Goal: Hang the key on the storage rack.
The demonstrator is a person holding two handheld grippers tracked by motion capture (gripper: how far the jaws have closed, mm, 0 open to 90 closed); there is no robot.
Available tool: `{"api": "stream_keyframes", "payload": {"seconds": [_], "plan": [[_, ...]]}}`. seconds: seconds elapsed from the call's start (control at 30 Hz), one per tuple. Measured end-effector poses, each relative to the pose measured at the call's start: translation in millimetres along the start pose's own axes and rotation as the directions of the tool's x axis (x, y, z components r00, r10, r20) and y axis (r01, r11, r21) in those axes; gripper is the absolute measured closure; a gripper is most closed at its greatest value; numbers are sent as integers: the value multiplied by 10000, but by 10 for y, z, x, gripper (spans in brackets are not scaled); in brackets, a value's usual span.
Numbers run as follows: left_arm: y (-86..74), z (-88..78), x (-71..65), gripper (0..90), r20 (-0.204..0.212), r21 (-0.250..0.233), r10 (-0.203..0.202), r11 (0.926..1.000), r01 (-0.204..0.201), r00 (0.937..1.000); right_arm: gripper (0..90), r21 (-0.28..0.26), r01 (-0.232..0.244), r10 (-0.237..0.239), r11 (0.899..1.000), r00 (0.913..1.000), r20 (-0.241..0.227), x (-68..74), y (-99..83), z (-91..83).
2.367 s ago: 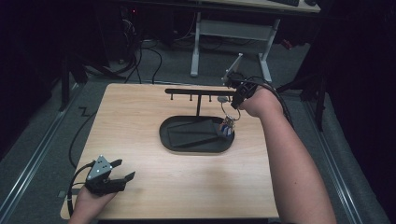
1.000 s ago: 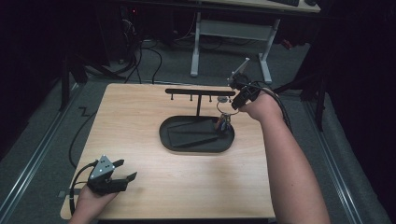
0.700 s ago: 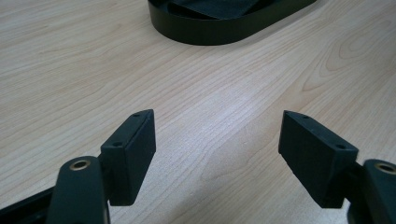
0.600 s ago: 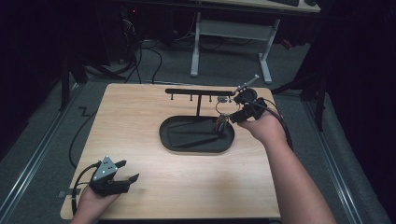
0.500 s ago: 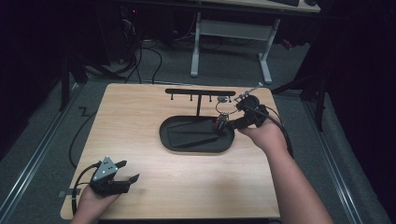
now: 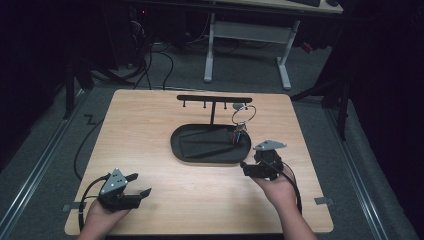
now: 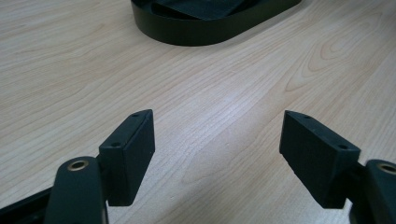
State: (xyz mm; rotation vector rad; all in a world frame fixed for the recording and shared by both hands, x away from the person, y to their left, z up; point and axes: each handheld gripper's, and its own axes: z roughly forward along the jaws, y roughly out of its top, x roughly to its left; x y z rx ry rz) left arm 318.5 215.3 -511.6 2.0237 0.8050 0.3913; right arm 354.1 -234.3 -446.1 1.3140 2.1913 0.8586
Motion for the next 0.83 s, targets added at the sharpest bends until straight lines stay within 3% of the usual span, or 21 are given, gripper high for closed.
{"api": "stream_keyframes", "payload": {"seconds": [0.1, 0.3, 0.37, 0.43, 0.47, 0.57, 0.63, 0.83], "plan": [[1, 15, -6, 269, 53, 80, 54, 10000, -54, 10000, 286, -416, -169, 160, 9990, 9996, -222, 62, -169, 48], [-7, 14, -30, 269, 200, 6, 72, 10000, -72, 9998, 245, -1149, -277, 265, 9930, 9996, -124, 180, -559, 104], [-9, 6, -42, 269, 313, -89, -8, 10000, 10, 9995, 229, -1591, -540, 560, 9858, 9984, 82, 237, -762, 54], [-11, 3, -57, 270, 395, -199, -128, 9997, 136, 9991, 195, -1832, -720, 726, 9804, 9974, -38, 261, -908, -37], [-10, 7, -66, 269, 436, -226, -178, 9996, 188, 9989, 172, -2000, -630, 606, 9778, 9980, -178, 257, -921, -90], [-3, 40, -101, 269, 523, -204, -194, 9996, 205, 9984, 172, -2500, -227, 321, 9680, 9989, 334, 224, -985, -148], [0, 67, -122, 270, 534, -141, -212, 9997, 219, 9984, 172, -2344, -385, 455, 9714, 9987, 248, 174, -990, -109], [-7, 55, -149, 267, 484, -91, -64, 9999, 68, 9988, 173, -2563, -607, 652, 9647, 9978, 90, 172, -983, -88]]}}
